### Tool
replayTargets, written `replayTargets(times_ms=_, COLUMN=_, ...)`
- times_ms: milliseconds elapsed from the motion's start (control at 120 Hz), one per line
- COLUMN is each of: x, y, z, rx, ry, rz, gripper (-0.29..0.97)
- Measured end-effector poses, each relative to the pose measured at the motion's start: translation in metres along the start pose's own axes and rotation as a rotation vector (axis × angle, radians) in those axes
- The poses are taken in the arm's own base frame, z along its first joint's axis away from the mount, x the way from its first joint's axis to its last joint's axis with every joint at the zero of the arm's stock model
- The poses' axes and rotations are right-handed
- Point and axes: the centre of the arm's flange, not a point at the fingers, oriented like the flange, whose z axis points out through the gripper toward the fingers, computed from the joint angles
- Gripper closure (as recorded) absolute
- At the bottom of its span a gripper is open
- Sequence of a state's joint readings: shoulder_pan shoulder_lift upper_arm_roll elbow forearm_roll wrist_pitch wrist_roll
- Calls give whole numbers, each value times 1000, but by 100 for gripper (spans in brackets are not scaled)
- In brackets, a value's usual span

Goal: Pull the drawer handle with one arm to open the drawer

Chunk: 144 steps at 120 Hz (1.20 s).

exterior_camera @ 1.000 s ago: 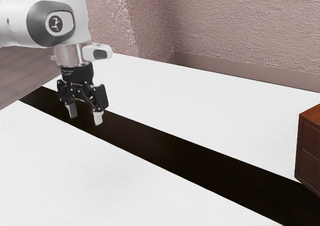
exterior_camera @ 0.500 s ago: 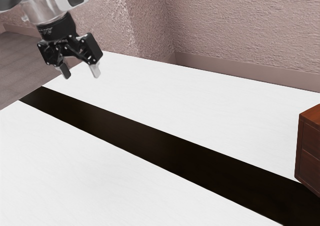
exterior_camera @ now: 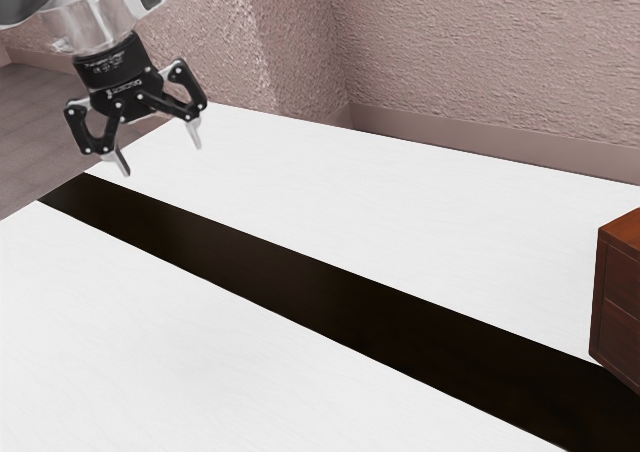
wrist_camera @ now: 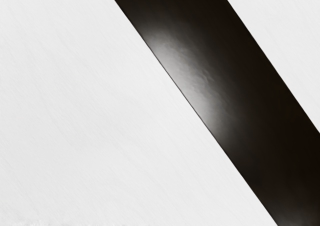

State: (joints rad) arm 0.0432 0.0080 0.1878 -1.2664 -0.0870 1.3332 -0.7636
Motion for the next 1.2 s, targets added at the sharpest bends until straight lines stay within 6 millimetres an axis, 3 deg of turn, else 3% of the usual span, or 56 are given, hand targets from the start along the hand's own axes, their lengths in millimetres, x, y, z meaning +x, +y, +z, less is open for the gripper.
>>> replayTargets(times_ms=250, x=-9, y=10, z=5, rx=9, ry=-10, rz=-147, gripper=0)
replayTargets(times_ms=425, x=-28, y=34, z=16, rx=24, ry=-22, rz=-175, gripper=0)
replayTargets(times_ms=550, x=-62, y=63, z=24, rx=32, ry=-34, rz=-138, gripper=0)
replayTargets(times_ms=792, x=-147, y=113, z=29, rx=31, ry=-46, rz=-16, gripper=0)
replayTargets(times_ms=917, x=-188, y=130, z=32, rx=29, ry=-52, rz=42, gripper=0)
replayTargets(times_ms=1050, x=-228, y=136, z=49, rx=18, ry=-65, rz=98, gripper=0)
replayTargets(times_ms=1100, x=-226, y=132, z=53, rx=0, ry=-64, rz=85, gripper=0)
replayTargets(times_ms=1200, x=-180, y=110, z=51, rx=-57, ry=-43, rz=-24, gripper=0)
